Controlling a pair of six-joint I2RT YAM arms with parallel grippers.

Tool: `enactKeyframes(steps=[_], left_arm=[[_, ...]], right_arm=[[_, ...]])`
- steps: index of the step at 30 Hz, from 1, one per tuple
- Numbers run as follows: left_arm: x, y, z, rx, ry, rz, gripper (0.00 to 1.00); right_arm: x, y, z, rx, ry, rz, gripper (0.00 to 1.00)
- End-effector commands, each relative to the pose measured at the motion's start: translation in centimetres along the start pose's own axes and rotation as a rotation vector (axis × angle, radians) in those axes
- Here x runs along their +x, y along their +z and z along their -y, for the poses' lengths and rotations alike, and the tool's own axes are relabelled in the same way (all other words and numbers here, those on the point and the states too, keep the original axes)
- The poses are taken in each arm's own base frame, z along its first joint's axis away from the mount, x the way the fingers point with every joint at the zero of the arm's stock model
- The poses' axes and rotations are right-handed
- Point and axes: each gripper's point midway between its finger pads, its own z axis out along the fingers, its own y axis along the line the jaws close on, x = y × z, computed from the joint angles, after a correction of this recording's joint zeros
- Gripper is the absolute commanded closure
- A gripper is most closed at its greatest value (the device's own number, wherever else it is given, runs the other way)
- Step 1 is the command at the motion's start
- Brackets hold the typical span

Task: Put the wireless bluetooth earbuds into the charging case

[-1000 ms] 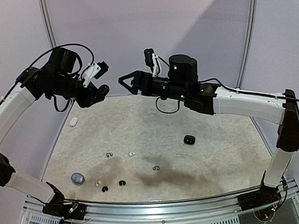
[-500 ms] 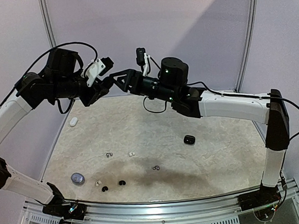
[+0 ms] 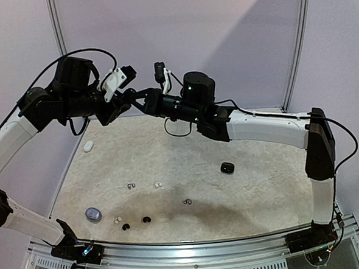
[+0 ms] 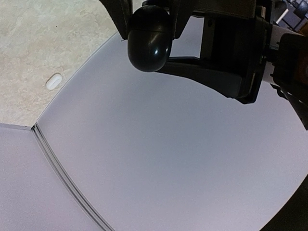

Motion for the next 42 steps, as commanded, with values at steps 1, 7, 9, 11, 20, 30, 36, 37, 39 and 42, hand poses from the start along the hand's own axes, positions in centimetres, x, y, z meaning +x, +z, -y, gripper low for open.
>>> enactKeyframes(steps=[1, 7, 9, 11, 20, 30, 36, 37, 39, 42], left_arm=[[-0.3, -0.2, 1.0, 0.018, 0.025, 0.023, 1.00], [0.9, -0.5, 2.8, 0.095, 0.042, 0.005, 0.69], [1.4, -0.9, 4.0, 0.156, 0.037, 0.006, 0.39], [2.0, -1.8, 5.5, 0.236, 0.035, 0.009, 0.10], [6.6, -7.2, 12.8, 0.613, 0.030, 0.011, 0.01], [3.3, -8.4, 14.7, 0.783, -0.087, 0.127, 0.27], [2.7, -8.5, 16.1, 0.863, -0.114, 0.140, 0.46], [2.7, -8.4, 16.4, 0.868, -0.115, 0.136, 0.46], [2.5, -8.2, 16.7, 0.869, -0.121, 0.137, 0.47], [2.0, -7.6, 16.6, 0.849, -0.130, 0.140, 0.57]], right_arm=[[0.5, 0.7, -1.0, -0.055, -0.019, -0.016, 0.99], [0.6, -0.2, -0.6, -0.044, -0.086, -0.015, 1.00], [0.4, -1.0, -0.3, -0.047, -0.124, -0.022, 1.00], [-0.1, -2.3, -0.4, -0.054, -0.175, -0.036, 1.00], [6.9, -9.6, -2.8, -0.256, -0.642, -0.452, 1.00], [12.0, -11.5, -6.7, -0.436, -0.921, -0.597, 1.00], [12.2, -10.4, -7.7, -0.405, -0.933, -0.615, 1.00], [12.0, -10.2, -7.6, -0.398, -0.927, -0.615, 1.00], [12.1, -10.0, -7.6, -0.386, -0.913, -0.622, 1.00], [12.2, -9.7, -7.4, -0.370, -0.913, -0.630, 1.00]])
